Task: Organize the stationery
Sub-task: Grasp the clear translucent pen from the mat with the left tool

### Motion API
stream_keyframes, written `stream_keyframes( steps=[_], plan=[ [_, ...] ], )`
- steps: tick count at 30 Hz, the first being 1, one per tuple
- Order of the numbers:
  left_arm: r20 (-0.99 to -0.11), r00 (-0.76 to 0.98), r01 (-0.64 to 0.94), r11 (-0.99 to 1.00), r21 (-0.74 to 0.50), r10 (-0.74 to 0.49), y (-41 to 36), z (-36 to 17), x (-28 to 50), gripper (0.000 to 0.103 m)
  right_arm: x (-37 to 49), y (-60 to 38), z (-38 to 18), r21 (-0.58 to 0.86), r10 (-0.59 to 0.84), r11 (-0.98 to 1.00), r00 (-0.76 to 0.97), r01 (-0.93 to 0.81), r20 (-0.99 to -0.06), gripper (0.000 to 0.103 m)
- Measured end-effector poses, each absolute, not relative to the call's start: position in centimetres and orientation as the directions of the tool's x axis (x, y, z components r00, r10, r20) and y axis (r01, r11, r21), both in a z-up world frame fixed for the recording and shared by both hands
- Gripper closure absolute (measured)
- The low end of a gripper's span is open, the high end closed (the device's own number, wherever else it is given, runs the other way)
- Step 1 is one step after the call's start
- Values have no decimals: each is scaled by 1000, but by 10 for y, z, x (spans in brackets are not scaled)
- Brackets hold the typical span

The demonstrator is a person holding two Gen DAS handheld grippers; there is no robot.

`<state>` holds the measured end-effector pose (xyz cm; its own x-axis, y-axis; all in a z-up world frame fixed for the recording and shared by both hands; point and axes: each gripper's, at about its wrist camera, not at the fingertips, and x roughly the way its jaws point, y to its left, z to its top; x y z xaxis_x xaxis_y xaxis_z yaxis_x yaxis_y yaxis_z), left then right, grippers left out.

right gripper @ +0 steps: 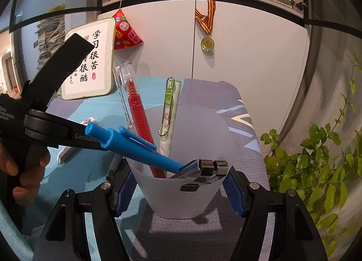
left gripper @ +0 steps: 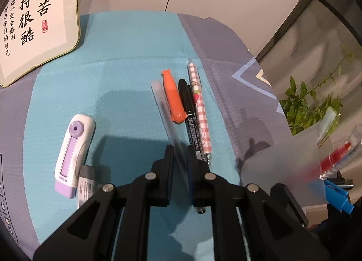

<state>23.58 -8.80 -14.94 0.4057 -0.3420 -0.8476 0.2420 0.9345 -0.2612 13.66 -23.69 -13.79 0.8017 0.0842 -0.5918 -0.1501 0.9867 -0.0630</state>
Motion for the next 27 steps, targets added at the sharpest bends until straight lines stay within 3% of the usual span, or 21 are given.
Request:
stream_keyframes(
  steps=[7, 14, 16, 18, 27],
  plan=[
    [-856, 339, 252, 914, -317, -390, -57, -148, 205, 97, 137, -237, -138, -62, 85, 987, 804, -150, -588, 33],
    [-870, 334, 301, 916, -267, -363, -28, -144, 155, 97, 137, -237, -138, -63, 84, 987, 804, -150, -589, 33],
    [-862, 355, 313, 915, -254, -361, -30, -140, 152, 93, 137, -237, -138, -65, 83, 987, 803, -149, -590, 33],
    [-856, 377, 314, 918, -241, -354, -33, -136, 154, 78, 137, -236, -138, -68, 79, 987, 804, -147, -589, 33],
    [-860, 427, 323, 936, -143, -279, -65, -142, 199, 76, 138, -235, -139, -70, 78, 987, 802, -148, -592, 33]
  ],
)
